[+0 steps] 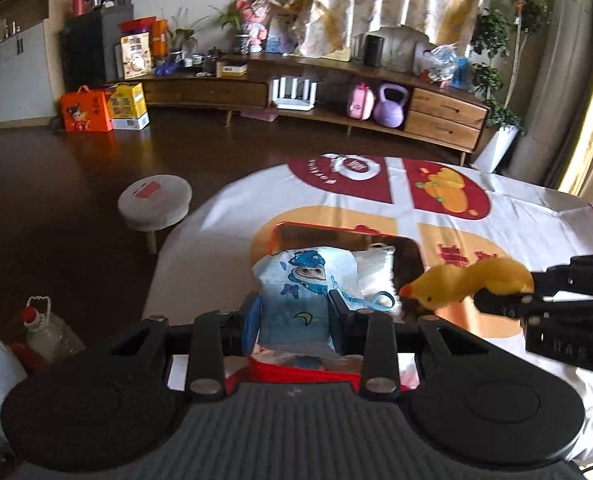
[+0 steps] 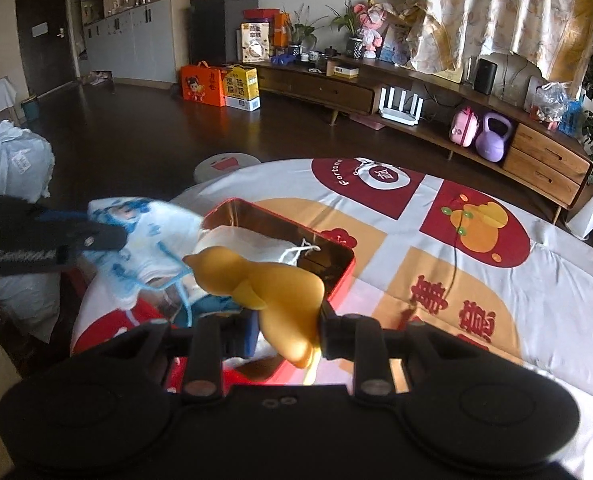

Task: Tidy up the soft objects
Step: 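Carry the face mask and duck with both tools over the red box, then lower the face mask and duck into the red box and open both tools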

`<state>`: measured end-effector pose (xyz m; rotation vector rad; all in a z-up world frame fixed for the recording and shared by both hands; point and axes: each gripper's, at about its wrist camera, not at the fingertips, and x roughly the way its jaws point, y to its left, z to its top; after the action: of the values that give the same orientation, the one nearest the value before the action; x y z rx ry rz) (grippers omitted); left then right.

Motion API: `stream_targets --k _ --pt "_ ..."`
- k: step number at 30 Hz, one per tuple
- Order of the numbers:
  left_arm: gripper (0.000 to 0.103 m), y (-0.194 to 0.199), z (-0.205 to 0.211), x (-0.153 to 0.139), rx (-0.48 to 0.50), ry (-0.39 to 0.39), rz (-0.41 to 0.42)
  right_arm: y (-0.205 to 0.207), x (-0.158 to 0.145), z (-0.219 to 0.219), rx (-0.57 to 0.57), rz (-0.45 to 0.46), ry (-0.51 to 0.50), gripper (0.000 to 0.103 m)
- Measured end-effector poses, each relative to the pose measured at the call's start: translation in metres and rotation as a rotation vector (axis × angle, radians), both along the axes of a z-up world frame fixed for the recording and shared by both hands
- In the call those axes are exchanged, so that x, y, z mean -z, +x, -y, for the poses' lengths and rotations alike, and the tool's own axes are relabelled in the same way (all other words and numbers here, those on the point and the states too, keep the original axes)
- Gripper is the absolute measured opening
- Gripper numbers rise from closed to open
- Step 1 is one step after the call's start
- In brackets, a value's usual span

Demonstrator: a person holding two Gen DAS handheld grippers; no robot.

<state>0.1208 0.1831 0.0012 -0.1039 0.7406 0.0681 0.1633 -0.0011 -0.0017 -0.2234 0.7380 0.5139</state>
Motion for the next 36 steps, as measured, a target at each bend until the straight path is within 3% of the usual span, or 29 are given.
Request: stream_targets --k 15,22,36 --pt "0.034 0.039 -0.008 0.05 0.029 -0.052 -0.084 0.069 0.038 -0.041 0.033 -0.064 -0.051 0.028" --pt "0.034 0.056 -0.003 0.071 0.036 -0.047 -0.122 0.08 0.058 -0.05 0.021 -0.1 -0.064 0.029" --pt "0.034 0.074 0.001 0.095 0.052 -0.001 -0.171 0.087 0.069 -0.054 0.015 -0.108 -0.069 0.035"
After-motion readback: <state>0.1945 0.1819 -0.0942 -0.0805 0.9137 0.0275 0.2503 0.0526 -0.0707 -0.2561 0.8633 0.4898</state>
